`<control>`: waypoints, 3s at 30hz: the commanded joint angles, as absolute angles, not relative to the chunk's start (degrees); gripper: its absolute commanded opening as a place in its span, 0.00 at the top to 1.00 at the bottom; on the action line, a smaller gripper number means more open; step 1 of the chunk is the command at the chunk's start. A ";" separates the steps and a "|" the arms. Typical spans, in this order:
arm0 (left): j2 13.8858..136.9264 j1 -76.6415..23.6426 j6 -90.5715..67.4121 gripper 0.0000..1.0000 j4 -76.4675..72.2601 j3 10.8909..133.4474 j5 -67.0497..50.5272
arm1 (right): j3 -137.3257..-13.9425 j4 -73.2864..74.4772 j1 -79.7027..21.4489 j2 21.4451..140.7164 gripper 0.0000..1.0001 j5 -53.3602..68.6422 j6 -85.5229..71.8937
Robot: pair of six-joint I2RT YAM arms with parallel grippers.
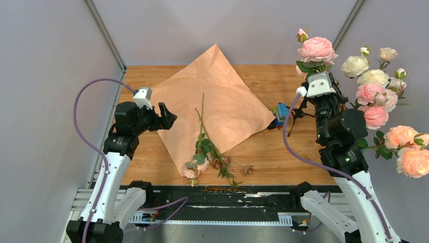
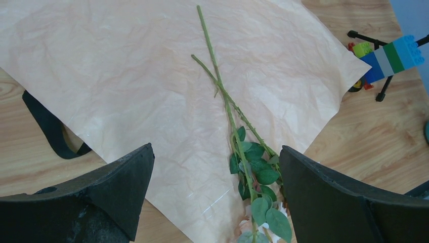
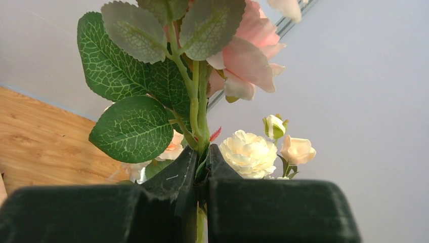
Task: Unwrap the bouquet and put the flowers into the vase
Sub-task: Insert the fake flower into the vase.
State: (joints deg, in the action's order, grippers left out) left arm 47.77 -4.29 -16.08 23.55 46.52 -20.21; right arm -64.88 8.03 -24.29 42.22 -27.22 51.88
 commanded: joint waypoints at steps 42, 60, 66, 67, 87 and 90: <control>51.03 -3.14 -12.97 0.00 18.88 44.16 -24.01 | -48.58 -4.99 -3.87 31.57 1.00 -19.42 44.76; 51.07 -3.05 -12.57 0.00 19.16 43.92 -24.55 | -42.55 -13.01 -3.60 30.78 1.00 -32.24 41.73; 50.98 -3.05 -12.57 0.00 19.07 43.95 -24.52 | -44.19 -9.92 -3.58 30.31 1.00 -28.00 37.78; 50.98 -3.07 -12.57 0.00 19.07 43.96 -24.55 | -44.50 -9.59 -3.56 30.32 1.00 -27.69 37.65; 51.33 -3.05 -12.66 0.00 18.81 43.91 -24.81 | -52.90 -13.19 -3.60 32.44 1.00 -33.20 35.31; 51.15 -3.01 -12.57 0.00 18.90 43.77 -24.74 | -50.68 -14.38 -3.59 32.40 1.00 -35.90 36.06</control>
State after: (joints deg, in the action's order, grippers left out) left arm 52.05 -3.62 -13.93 20.71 43.79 -23.92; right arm -50.87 -11.51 -3.88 31.97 -30.79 36.10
